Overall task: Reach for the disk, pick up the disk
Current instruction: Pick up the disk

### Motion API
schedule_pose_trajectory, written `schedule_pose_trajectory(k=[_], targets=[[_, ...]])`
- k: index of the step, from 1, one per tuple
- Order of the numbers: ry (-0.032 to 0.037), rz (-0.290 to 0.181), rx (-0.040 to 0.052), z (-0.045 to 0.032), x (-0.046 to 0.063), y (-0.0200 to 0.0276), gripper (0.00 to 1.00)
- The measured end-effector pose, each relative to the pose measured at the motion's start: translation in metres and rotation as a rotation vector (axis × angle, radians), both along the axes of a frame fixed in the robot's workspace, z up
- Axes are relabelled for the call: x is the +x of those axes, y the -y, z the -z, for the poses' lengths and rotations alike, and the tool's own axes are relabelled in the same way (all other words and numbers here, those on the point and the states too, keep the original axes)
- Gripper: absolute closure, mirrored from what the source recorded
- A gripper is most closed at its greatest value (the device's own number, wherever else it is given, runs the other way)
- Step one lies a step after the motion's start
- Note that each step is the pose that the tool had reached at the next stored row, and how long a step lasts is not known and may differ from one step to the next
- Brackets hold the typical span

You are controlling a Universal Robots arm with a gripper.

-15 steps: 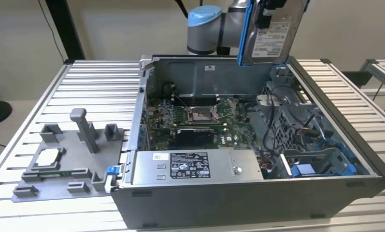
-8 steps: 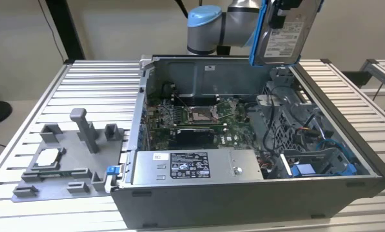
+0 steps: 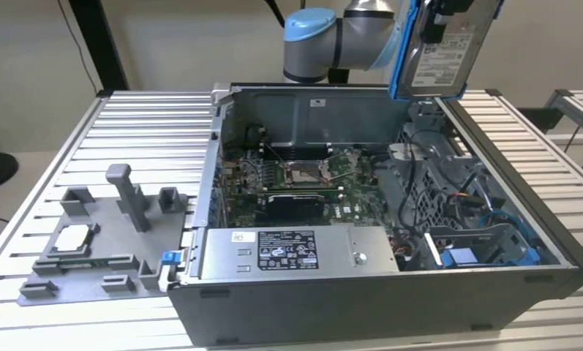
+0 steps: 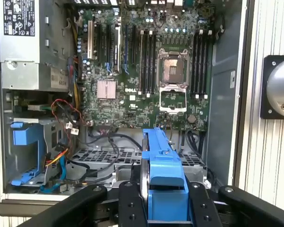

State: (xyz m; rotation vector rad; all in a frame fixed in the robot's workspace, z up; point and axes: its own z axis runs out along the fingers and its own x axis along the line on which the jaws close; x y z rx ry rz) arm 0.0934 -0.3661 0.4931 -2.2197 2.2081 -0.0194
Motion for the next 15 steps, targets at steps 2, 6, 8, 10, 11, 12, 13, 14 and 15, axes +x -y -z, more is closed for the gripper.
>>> schedule_pose_trajectory(k=[2, 6, 8, 10, 11, 12, 13, 14, 15], targets=[[0.0, 0.0, -0.0001, 0.0, 0.0, 0.0001, 1.0], [0.0, 0.0, -0.0001, 0.0, 0.0, 0.0001, 1.0], [0.0, 0.0, 0.0, 0.0, 0.0, 0.0002, 1.0], [0.0, 0.0, -0.0001, -0.0001, 0.0, 0.0022, 1.0], [0.0, 0.0, 0.0, 0.0, 0.0, 0.0044, 1.0], [0.0, 0.0, -0.0001, -0.0001, 0.0, 0.0071, 1.0], [0.0, 0.001, 0.0, 0.0, 0.0, 0.0098, 1.0], [0.0, 0.001, -0.0001, -0.0001, 0.0, 0.0125, 1.0], [0.0, 0.001, -0.0001, 0.0, 0.0, 0.0158, 1.0]])
